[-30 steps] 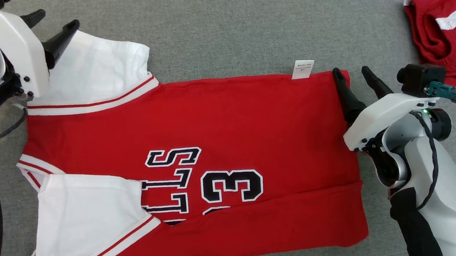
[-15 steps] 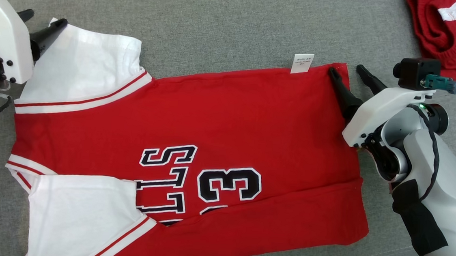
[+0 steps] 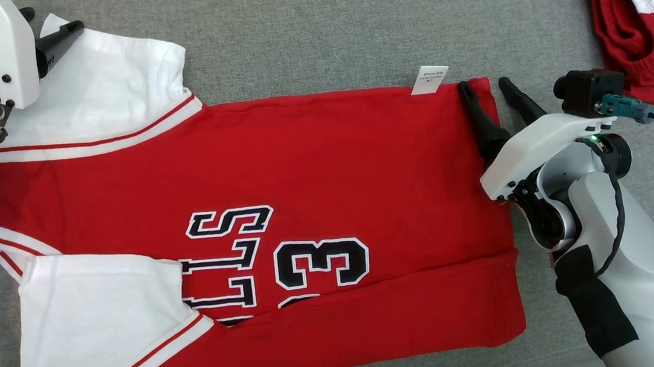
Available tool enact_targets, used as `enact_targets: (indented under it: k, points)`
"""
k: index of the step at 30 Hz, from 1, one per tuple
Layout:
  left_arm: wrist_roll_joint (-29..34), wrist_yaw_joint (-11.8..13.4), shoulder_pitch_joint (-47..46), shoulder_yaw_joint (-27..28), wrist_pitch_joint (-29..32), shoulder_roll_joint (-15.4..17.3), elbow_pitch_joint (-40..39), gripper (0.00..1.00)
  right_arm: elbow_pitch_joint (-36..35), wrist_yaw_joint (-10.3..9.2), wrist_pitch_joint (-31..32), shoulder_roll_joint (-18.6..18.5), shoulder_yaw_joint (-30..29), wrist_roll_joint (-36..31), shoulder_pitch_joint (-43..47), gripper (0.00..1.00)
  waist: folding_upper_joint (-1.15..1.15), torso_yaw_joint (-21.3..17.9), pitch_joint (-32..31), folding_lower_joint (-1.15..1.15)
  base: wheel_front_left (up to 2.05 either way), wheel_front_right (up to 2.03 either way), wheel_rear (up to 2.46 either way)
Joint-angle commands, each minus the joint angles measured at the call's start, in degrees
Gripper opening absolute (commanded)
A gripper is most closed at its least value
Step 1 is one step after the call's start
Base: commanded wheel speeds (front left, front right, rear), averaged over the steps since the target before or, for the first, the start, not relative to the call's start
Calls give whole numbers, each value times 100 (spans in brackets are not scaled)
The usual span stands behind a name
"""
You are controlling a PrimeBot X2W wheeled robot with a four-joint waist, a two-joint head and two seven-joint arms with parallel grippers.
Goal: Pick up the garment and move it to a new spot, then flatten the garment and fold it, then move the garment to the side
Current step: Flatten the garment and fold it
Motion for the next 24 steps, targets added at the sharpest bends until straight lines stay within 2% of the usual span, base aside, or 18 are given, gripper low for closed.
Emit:
enact_targets:
  k: [1,4,5,6,7,8,24]
  points:
    - [-54,-10,-93,-24,-3,21,27,100,71,2,2,-15,61,44,15,100,0,-10,15,0,0,0,0]
    - [-143,-10,-122,-140,-15,1,56,100,114,1,-29,-46,144,115,-11,100,0,-10,27,0,0,0,0]
    - [-216,-10,-127,-225,0,-16,61,91,150,1,-68,-62,185,156,-23,100,0,-5,24,0,0,0,0]
    - [-239,-10,-125,-264,4,-15,57,75,171,1,-67,-69,204,183,-32,100,0,1,21,0,0,0,0]
    - [-284,-10,-124,-305,7,-14,59,35,190,1,-72,-76,225,190,-40,100,0,8,17,0,0,0,0]
    - [-311,-10,-126,-336,4,-13,56,0,204,1,-78,-79,251,202,-47,100,0,16,13,0,0,0,0]
    - [-749,-10,-265,-698,-360,89,20,0,77,3,-65,-200,680,703,13,100,0,103,-46,0,0,0,0]
